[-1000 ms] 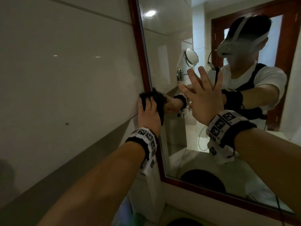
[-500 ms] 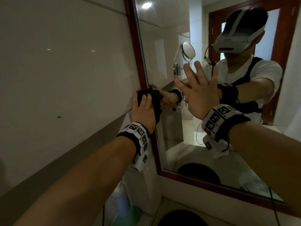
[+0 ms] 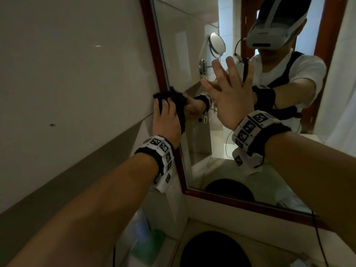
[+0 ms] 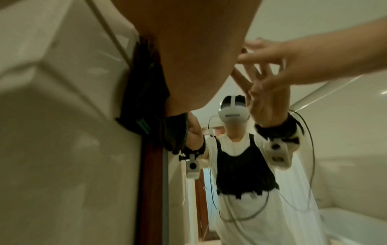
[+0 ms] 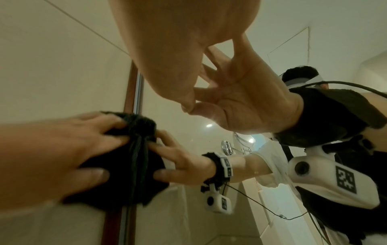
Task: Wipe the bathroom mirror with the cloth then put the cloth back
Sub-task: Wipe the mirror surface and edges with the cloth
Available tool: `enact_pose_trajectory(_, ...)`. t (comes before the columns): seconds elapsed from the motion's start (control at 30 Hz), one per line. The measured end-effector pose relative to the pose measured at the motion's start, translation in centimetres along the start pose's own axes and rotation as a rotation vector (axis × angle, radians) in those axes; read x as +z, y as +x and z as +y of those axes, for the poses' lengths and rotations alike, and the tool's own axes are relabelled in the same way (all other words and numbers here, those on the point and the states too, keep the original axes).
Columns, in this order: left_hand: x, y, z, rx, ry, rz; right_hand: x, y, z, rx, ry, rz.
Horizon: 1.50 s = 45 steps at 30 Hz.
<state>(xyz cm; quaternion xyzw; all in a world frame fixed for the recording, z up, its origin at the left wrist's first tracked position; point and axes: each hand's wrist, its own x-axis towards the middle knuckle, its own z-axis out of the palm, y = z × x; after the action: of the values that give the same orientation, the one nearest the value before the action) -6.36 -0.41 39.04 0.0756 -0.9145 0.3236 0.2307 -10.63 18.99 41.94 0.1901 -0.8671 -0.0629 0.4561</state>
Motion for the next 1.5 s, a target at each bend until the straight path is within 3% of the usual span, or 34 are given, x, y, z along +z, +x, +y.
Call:
enact_pose_trajectory(0.23, 7.7, -6.5, 6.0, 0.251, 0.095, -0.281, 2.6, -5.3, -2.1, -0.081, -0.023, -0.142)
enact_pose_trajectory(0.5, 8.0, -6.9, 5.2, 0.236, 0.078, -0.259, 4.7, -10.3, -2.7, -0.095, -0.037, -0.142)
enact_pose_trajectory(0.73, 4.3, -2.8, 2.2, 0.069, 0.005, -0.057, 5.0, -10.7, -3.1, -0.057, -0.053, -0.174)
enact_pose_trajectory(0.9, 6.5, -4.2, 4.5, 0.079, 0.021, -0.072, 6.1, -11.9, -3.3, -0.068, -0.022, -0.159)
enact_pose_trajectory(1.27, 14.2, -10.5, 11.1, 0.274, 0.070, -0.249, 8.5, -15.3, -4.5, -0.094, -0.026, -0.187)
enact_pose_trajectory(1.4, 16.6, -12.3, 13.4, 0.273, -0.064, -0.356, 9.7, -17.7, -5.3, -0.124, -0.063, -0.289)
enact_pose_trajectory(1.5, 18.1, -13.9, 15.1, 0.158, -0.319, -0.311, 10.7, -20.0, -6.0, -0.143, -0.064, -0.390)
